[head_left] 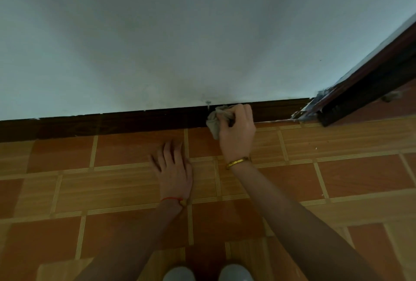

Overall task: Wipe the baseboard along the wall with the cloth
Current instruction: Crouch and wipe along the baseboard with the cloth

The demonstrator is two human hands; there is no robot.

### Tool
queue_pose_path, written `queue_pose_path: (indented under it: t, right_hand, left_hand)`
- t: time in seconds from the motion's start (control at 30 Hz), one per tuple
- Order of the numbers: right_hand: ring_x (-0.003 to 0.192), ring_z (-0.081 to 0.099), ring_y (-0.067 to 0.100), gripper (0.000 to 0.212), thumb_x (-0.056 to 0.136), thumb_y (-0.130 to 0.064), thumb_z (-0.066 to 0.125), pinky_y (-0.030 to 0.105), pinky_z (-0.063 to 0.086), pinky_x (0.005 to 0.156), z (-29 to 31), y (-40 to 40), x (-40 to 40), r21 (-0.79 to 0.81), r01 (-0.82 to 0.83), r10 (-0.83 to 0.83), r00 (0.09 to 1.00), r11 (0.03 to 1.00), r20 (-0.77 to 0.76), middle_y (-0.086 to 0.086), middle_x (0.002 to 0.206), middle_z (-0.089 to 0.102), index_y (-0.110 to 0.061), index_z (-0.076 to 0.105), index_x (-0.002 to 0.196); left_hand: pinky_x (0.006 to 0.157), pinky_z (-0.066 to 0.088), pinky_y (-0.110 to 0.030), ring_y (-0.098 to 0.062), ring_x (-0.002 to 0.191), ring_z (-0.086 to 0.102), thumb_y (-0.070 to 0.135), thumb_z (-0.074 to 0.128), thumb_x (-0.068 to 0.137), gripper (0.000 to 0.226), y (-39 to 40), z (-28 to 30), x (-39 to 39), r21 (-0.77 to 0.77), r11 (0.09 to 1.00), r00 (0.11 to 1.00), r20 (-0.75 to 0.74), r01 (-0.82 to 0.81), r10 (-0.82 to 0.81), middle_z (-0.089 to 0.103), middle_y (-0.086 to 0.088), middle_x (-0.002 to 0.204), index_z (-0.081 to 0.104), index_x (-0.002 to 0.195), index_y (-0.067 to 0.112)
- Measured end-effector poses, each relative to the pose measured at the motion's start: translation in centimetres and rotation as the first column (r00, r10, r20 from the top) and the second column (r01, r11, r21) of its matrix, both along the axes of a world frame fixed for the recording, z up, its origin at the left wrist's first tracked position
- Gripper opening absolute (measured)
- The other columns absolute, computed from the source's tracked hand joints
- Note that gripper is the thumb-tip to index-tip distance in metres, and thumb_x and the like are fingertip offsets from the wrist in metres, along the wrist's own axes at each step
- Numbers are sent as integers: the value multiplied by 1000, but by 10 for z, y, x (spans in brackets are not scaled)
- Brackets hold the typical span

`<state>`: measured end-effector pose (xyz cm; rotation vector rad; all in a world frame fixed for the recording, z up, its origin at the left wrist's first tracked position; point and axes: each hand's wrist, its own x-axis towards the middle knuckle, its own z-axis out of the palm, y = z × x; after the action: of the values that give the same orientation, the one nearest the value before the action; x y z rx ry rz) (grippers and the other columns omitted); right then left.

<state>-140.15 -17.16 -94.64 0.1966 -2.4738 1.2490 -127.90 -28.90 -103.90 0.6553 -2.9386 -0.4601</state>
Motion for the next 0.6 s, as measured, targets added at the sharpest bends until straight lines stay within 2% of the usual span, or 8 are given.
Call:
queue_pose_path:
  t: [0.07, 0.2, 0.27, 0.37, 0.5, 0.6]
  right_hand:
    - [73, 49, 9, 19, 81, -5, 72, 9, 42, 62, 1, 2, -2, -26, 36, -37, 999, 999, -7, 2, 87, 51, -8, 54, 77]
    - [71, 41, 4, 20, 78, -8, 74, 4, 37, 65, 9, 40, -21, -94, 318, -319, 948, 943, 5, 7, 86, 55, -8, 54, 77]
    - [72, 43, 6, 21, 76, -8, 75, -1, 33, 65, 11, 52, -26, -105, 378, -381, 924, 920, -8, 10, 86, 57, -4, 54, 77]
    - [73, 43, 3, 20, 78, -4, 74, -1, 34, 66, 11, 44, -21, -83, 311, -314, 949, 947, -29, 11, 88, 57, -4, 54, 78]
    - [74, 48, 7, 20, 78, 0, 73, 3, 38, 64, 2, 19, -8, -21, 104, -104, 994, 994, -32, 7, 88, 54, -6, 54, 76]
    - [72, 45, 6, 20, 78, 1, 72, 3, 37, 64, 2, 22, -10, -19, 101, -101, 995, 995, -25, 4, 85, 51, -7, 53, 76]
  left_hand:
    - [117, 13, -67, -36, 138, 36, 31, 37, 94, 52, 1, -1, 0, -13, 1000, 1000, -12, -4, 4, 44, -15, 146, 44, 142, 14]
    - [116, 14, -67, -35, 139, 34, 30, 38, 93, 52, 0, -2, 1, -24, 1000, 1000, -19, 7, -7, 44, -15, 146, 43, 142, 15]
    - [117, 13, -67, -36, 140, 34, 30, 38, 93, 52, 0, -2, 1, -36, 999, 1000, -11, 13, -13, 43, -15, 147, 43, 143, 14]
    - [117, 13, -66, -36, 140, 35, 30, 40, 94, 51, 1, -3, 1, -55, 998, 1000, -10, 14, -15, 43, -15, 147, 45, 142, 13]
    - [116, 14, -67, -36, 139, 35, 28, 43, 93, 51, 2, -4, 1, -67, 998, 1000, -21, 5, -6, 43, -15, 147, 46, 142, 13]
    - [117, 14, -66, -36, 140, 35, 30, 40, 93, 52, 1, -4, 2, -68, 998, 999, -26, 16, -18, 43, -15, 147, 45, 142, 14]
